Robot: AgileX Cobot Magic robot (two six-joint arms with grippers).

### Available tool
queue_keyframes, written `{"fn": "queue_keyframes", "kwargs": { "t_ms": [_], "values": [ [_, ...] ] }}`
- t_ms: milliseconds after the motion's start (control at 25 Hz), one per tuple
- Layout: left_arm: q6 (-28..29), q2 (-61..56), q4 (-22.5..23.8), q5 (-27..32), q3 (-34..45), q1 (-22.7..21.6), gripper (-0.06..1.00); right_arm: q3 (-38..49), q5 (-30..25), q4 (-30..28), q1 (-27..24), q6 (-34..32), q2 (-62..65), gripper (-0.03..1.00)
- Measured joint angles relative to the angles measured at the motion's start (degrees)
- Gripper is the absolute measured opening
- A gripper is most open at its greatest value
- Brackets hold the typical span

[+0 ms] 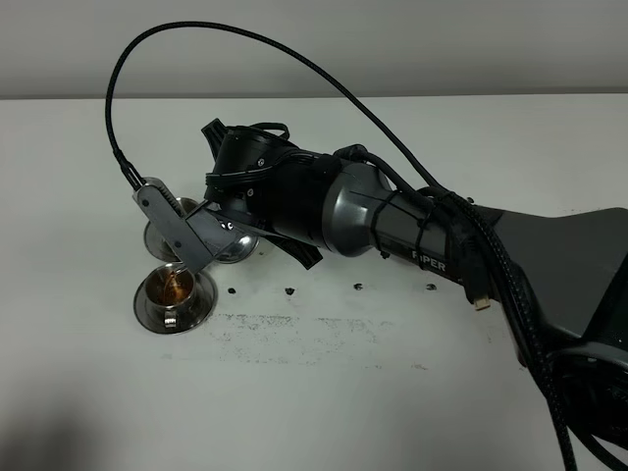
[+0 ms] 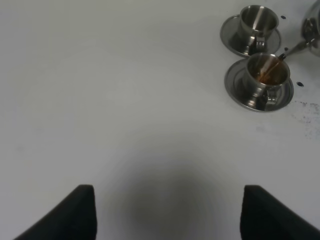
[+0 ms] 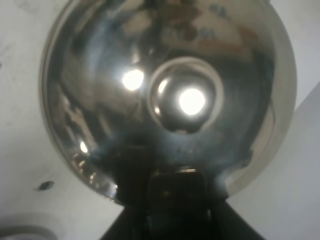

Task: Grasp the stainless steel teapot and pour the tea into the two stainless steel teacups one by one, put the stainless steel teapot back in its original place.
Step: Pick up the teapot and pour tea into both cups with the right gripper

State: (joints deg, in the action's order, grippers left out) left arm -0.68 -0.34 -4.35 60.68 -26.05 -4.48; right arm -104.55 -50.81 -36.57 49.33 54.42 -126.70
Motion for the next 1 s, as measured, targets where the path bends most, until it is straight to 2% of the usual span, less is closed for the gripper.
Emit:
{"fn": "queue_keyframes", "kwargs": {
  "t_ms": [1000],
  "values": [
    [0.0, 0.0, 0.0, 0.0, 0.0, 0.0, 0.59, -0.3, 0.7, -2.8, 0.0, -0.1, -0.9, 0.19]
  ]
}}
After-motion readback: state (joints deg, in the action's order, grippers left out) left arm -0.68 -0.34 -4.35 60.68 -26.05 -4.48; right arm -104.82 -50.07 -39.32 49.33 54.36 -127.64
